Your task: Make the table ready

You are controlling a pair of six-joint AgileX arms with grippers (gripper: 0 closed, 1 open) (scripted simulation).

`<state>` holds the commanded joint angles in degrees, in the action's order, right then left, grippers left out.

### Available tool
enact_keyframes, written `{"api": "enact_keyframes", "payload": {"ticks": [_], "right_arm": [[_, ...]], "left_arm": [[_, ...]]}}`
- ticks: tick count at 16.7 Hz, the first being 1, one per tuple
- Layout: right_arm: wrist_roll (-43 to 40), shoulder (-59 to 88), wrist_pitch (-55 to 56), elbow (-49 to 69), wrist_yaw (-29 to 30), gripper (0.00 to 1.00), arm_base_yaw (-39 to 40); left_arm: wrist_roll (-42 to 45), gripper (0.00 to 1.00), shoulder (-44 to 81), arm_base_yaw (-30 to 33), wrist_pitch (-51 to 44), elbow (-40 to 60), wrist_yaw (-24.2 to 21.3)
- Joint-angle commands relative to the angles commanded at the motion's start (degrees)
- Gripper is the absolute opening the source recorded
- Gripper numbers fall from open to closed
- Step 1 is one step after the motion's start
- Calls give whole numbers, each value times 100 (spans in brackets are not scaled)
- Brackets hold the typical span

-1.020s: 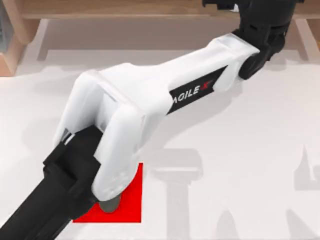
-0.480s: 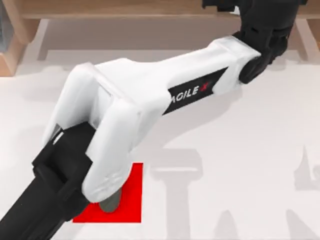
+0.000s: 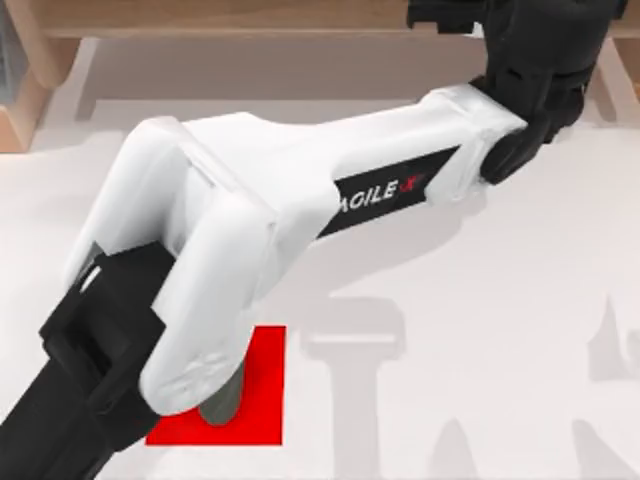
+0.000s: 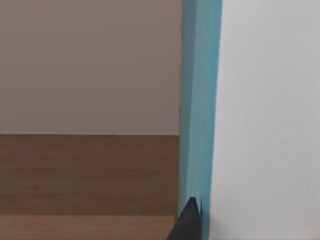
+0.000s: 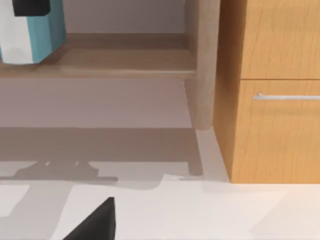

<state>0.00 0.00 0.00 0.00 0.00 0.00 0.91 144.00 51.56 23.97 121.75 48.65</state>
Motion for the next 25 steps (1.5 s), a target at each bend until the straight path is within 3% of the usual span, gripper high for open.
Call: {"api": "enact_keyframes", "payload": {"ticks": [7, 15, 20, 25], "right_arm": [[0, 0, 0, 0, 0, 100, 0], [0, 0, 0, 0, 0, 100, 0], [0, 0, 0, 0, 0, 100, 0], [0, 0, 0, 0, 0, 100, 0]], "left_arm": [[304, 0, -373, 71, 50, -496, -278], [2009, 0, -2370, -52, 133, -3081, -1347], [3576, 0, -4159, -830, 179, -5181, -2156], [5250, 0, -5818, -2184, 225, -7175, -3072]]}}
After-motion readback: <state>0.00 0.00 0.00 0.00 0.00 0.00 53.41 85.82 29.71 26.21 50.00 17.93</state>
